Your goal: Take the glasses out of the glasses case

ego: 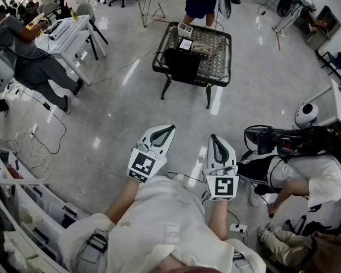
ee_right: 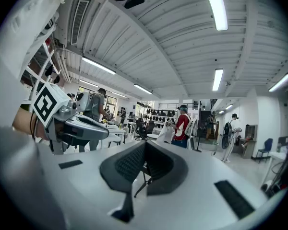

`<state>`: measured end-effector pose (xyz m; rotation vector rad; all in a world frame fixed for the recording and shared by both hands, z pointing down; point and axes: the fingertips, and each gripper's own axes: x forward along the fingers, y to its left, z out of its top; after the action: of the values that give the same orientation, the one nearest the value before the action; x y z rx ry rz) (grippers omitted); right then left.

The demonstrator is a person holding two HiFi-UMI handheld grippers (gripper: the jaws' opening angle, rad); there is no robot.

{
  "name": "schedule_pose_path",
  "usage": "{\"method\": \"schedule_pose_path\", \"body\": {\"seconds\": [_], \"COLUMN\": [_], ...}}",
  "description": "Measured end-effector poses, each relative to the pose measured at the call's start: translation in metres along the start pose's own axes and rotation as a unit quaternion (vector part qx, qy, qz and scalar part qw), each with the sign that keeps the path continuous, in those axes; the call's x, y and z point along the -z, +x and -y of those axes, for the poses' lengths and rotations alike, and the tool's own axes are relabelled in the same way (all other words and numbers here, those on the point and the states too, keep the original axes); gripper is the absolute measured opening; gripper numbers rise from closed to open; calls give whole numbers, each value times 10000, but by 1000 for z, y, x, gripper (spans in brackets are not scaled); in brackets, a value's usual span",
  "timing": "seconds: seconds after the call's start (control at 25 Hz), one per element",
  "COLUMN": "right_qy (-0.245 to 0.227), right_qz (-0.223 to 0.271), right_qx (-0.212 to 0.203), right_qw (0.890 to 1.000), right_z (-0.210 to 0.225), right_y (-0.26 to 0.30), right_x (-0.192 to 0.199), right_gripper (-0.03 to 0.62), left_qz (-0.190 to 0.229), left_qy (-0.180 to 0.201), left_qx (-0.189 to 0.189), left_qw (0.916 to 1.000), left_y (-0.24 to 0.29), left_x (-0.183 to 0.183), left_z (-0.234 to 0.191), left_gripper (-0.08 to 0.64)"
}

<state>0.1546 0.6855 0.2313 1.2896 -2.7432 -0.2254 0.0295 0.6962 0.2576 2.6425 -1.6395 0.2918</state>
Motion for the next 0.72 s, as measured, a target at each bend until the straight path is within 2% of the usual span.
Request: {"method": "schedule_pose_path", "body": {"seconds": [0.24,0.72], "right_qy": [216,121], "right_qz": [102,-105], "right_qx": [-50,-188], "right_qw": [9997,9997], "right_z": [1,19], "right_y": [-4,41], "right_x": [3,19], "right_gripper": [6,6], "left_qz": [-14,-17], "left_qy": [48,-140], "left_qx": [-54,-220], "left_qw": [10000,9997], "left_y": [0,34], "left_x": [2,12], "left_z": [7,-22], "left_gripper": [12,12]}}
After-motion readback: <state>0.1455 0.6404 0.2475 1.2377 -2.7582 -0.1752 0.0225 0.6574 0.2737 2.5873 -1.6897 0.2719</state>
